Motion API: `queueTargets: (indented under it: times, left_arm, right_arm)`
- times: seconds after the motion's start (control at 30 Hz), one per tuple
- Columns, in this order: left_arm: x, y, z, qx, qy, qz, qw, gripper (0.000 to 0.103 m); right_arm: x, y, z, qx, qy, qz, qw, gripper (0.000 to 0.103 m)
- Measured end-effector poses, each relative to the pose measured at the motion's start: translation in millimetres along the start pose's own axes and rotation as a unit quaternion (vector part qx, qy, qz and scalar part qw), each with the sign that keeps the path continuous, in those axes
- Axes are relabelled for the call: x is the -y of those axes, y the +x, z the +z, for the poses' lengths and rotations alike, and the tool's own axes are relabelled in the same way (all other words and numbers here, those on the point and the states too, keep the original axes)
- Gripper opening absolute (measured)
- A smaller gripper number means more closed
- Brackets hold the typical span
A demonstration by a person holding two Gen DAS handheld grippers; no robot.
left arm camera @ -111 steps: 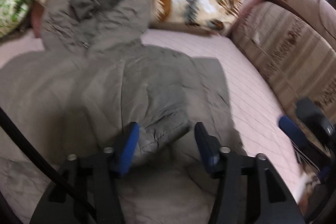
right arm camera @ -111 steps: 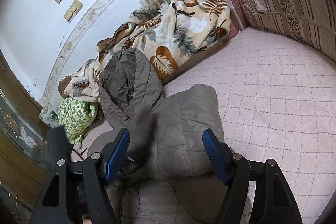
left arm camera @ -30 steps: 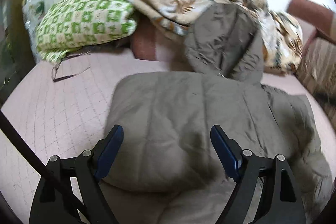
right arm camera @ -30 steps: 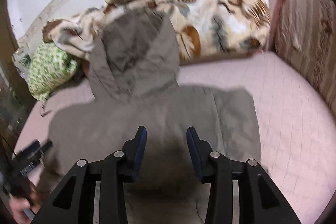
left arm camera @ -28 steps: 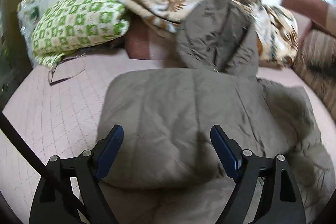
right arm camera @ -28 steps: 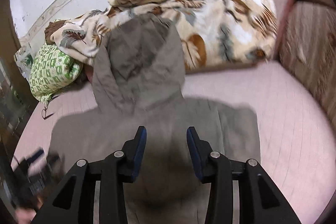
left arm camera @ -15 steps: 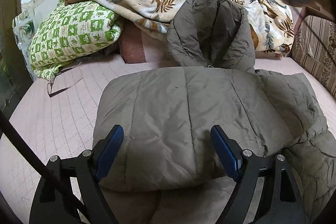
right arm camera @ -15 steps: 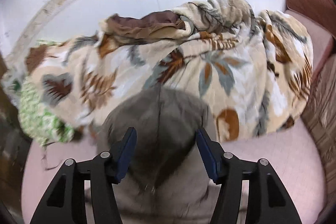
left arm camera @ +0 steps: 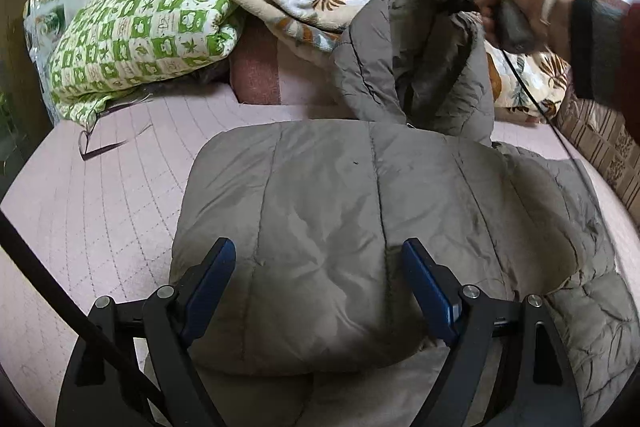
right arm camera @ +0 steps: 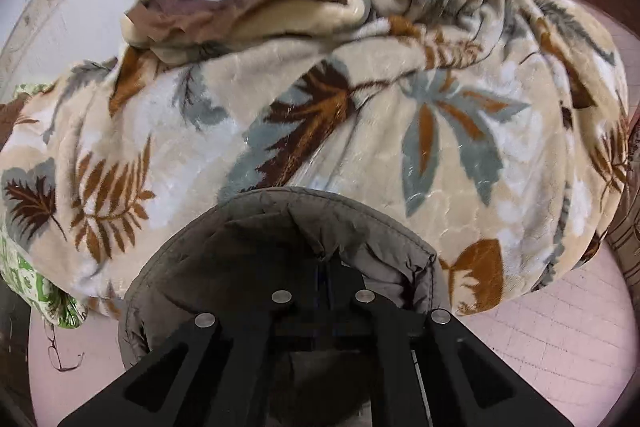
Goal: Fold large clothes
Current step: 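Grasp the hood with the right tool and fold it down onto the body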
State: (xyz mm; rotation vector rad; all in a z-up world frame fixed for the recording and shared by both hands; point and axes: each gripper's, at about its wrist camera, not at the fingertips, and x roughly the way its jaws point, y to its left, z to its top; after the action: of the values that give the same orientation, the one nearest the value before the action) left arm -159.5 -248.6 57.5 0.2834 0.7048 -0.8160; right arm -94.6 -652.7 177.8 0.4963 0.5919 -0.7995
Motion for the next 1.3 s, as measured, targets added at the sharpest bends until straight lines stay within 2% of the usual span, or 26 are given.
queueTargets:
  times: [0.17, 0.4, 0.67, 0.8, 1.07, 1.17, 1.3]
  left_arm:
    - [-2, -6, 0, 0.001, -0.011, -0.005, 0.9999, 0.084]
    - [6, -21, 2, 0.018, 0.005, -0.001, 0.9998, 0.084]
    - [0, -50, 14, 0.041, -0.023, -0.019, 0.9987, 0.084]
    - [-6, -64, 17, 0.054, -0.026, -0.007, 0.9982, 0.084]
    - [-26, -67, 19, 0.054, -0.05, 0.007, 0.9973, 0.084]
    - [-28, -63, 19, 0.049, -0.06, 0.007, 0.997, 0.084]
    - [-23, -62, 19, 0.047, -0.051, 0.007, 0.9975, 0.084]
  right_arm:
    - [15, -48, -13, 0.035, 0.011, 0.026, 0.999, 0.003]
    - [10, -135, -44, 0.072, -0.021, 0.052, 0.996, 0.003]
    - [-3, -228, -116, 0.098, -0.055, 0.089, 0.99, 0.003]
    - [-4, -256, -163, 0.099, -0.06, 0.108, 0.987, 0.003]
    - [-4, -285, -258, 0.081, -0.084, 0.123, 0.985, 0.003]
    - [0, -272, -297, 0.053, -0.084, 0.121, 0.988, 0.003]
    - [6, -228, -343, -0.01, -0.091, 0.102, 0.991, 0.003]
